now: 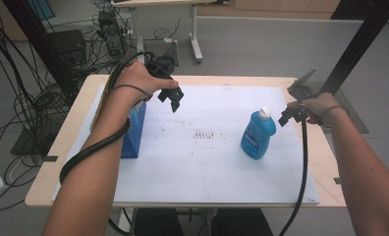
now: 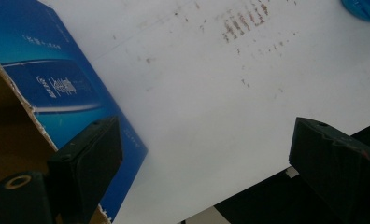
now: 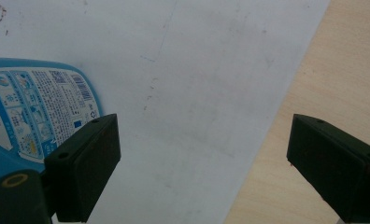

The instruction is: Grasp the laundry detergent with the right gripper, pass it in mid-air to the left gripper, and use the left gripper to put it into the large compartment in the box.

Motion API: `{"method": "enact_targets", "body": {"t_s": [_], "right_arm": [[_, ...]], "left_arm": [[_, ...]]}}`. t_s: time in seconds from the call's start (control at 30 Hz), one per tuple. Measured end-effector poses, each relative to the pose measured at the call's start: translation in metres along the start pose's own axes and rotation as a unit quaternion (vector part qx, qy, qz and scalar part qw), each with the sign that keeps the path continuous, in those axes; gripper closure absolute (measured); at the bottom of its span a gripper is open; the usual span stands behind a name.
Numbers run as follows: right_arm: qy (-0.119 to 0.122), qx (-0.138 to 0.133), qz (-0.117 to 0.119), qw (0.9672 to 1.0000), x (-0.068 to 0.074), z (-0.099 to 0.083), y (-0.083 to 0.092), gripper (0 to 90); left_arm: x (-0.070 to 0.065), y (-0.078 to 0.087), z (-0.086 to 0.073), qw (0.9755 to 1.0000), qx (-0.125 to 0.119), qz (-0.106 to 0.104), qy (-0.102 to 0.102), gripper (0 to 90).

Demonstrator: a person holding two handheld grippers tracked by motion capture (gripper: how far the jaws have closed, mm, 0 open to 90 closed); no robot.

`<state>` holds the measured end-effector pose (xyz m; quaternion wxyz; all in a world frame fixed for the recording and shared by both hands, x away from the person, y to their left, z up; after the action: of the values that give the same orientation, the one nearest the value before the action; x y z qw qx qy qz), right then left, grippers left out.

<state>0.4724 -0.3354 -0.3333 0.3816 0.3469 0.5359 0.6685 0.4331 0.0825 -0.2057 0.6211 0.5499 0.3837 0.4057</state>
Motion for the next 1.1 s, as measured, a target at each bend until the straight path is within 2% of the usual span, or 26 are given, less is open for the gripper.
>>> {"method": "enact_targets", "body": {"t_s": [0.23,0.57,0.8,1.0,1.1], "right_arm": [[0.004,-0.005,-0.003,1.0,0.0,-0.002,0.004,9.7],[0.008,-0.02,-0.006,0.9998,0.0,-0.005,0.009,9.1],[0.009,-0.046,0.001,0.9989,0.001,-0.013,0.013,8.6],[0.007,-0.067,-0.008,0.9977,0.0,-0.019,0.02,7.1],[0.016,-0.08,-0.004,0.9967,0.001,-0.022,0.022,7.1]], "left_arm": [[-0.003,0.002,-0.003,0.9999,-0.011,-0.001,0.0,10.2],[-0.004,-0.007,-0.007,0.9998,-0.016,-0.008,-0.001,10.2],[-0.002,-0.011,-0.014,0.9994,-0.027,-0.021,0.009,10.2],[0.001,-0.019,-0.023,0.9988,-0.036,-0.028,0.019,10.2],[0.003,-0.023,-0.025,0.9984,-0.039,-0.035,0.023,10.2]]}}
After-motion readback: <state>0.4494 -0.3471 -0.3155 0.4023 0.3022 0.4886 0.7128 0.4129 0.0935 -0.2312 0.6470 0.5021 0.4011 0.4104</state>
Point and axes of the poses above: each handheld gripper's, and its own axes: y roughly backward along the jaws, z roughly out of its top, x roughly to its left, the point moved 1 cm from there along -y, roughly forward along the jaws, and after that the axes turned 8 degrees about y, right-handed, at the moved point
